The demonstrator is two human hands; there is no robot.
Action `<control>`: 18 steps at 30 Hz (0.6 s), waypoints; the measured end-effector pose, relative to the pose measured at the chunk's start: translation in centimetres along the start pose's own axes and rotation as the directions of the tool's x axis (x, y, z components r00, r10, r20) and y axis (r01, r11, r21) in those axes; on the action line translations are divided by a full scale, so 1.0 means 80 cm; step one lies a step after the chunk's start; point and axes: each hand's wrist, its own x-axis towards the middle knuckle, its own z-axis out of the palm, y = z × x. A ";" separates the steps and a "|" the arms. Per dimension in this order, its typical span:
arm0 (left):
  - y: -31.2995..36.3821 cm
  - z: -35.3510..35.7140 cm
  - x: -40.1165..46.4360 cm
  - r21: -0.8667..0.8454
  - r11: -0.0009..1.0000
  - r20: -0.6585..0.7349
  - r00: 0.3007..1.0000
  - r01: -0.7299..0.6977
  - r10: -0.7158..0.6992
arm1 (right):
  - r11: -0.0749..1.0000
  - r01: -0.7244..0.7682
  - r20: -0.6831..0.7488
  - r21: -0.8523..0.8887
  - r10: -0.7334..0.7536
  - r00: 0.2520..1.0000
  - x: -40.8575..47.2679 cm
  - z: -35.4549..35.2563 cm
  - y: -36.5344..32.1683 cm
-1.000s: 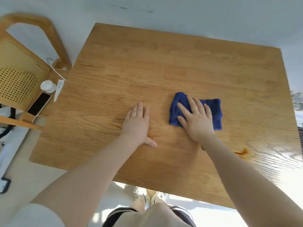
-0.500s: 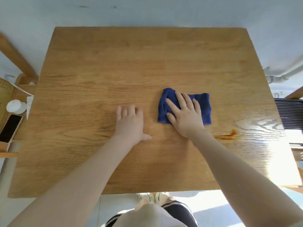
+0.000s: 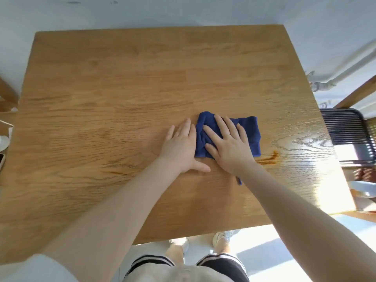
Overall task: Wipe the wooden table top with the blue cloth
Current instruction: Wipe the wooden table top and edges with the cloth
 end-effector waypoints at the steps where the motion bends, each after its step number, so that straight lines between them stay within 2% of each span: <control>1: 0.006 0.003 0.004 0.006 1.000 0.011 1.000 0.023 -0.023 | 1.000 -0.028 -0.013 -0.007 0.028 1.000 0.014 -0.004 0.010; 5: 0.027 0.010 0.014 -0.025 0.989 0.018 0.989 0.147 -0.147 | 0.973 -0.224 0.009 0.051 0.224 0.975 0.082 -0.020 0.039; 7: 0.034 0.011 0.017 -0.059 0.984 0.020 0.986 0.169 -0.168 | 0.968 -0.239 0.036 0.075 0.237 0.971 0.086 -0.024 0.041; 10: 0.040 0.017 0.013 -0.050 0.983 0.030 0.984 0.178 -0.177 | 0.985 -0.159 0.050 0.061 0.156 0.987 0.043 -0.016 0.040; 13: 0.042 0.018 0.011 -0.017 0.982 0.013 0.982 0.190 -0.190 | 1.000 0.002 0.104 0.000 -0.002 0.995 0.000 -0.013 0.046; 15: 0.045 0.013 0.012 0.024 0.976 0.014 0.976 0.215 -0.216 | 0.995 0.088 0.171 -0.045 -0.079 0.982 0.006 -0.017 0.059; 18: 0.054 0.008 0.020 0.052 0.963 0.043 0.963 0.265 -0.268 | 0.993 0.109 0.139 -0.051 -0.101 0.985 0.053 -0.027 0.074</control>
